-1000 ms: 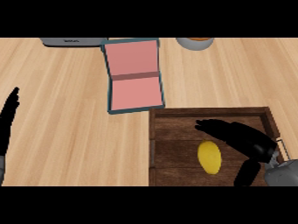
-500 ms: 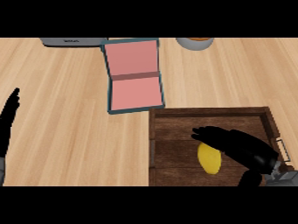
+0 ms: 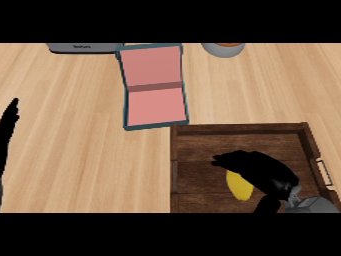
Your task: Pick the lemon from the tray and place it in the cardboard box
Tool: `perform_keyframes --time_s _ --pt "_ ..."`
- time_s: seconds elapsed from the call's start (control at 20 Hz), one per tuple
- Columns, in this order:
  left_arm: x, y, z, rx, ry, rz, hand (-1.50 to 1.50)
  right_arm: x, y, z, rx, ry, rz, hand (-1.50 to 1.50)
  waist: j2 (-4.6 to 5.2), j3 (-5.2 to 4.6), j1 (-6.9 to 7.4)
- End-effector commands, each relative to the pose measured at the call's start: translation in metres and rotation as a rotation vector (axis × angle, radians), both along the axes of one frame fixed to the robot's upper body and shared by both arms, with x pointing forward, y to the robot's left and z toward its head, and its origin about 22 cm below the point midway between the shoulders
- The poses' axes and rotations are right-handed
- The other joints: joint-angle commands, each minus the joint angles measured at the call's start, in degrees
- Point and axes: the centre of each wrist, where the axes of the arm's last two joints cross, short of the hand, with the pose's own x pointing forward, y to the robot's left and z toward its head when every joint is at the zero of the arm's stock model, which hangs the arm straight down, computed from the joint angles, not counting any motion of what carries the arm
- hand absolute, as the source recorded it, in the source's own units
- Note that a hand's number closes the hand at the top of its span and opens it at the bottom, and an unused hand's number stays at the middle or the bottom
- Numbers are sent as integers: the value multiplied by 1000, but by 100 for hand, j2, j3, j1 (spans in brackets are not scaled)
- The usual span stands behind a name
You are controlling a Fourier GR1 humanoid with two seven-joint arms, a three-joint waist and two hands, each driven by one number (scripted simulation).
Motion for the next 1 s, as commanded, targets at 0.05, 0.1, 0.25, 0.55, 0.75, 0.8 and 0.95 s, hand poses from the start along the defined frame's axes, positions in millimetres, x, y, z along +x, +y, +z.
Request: perform_keyframes --time_s 0.05,0.1,0.25,0.55,0.75,0.8,0.95 --pt "1 -6 1 2 0 -6 0 5 0 -15 11 -163 10 150 5 5 13" --pt "4 13 -1 7 -11 3 0 9 4 -15 45 -204 -14 150 13 3 0" --pt "-3 -4 -2 -15 0 -8 0 19 23 -27 41 -240 -58 150 5 4 31" --pt "-5 -2 -6 3 6 12 0 36 -9 5 58 -434 -123 150 -2 4 16" --pt "-2 1 -10 3 8 47 0 6 21 -22 -65 -375 -690 150 -58 -13 -278" --pt "-10 14 -11 13 20 56 0 -6 12 -33 -136 -338 -799 150 -89 -27 -383" --pt "-13 17 -7 17 15 64 0 -8 21 -19 -211 -429 -1043 150 -140 -38 -336"
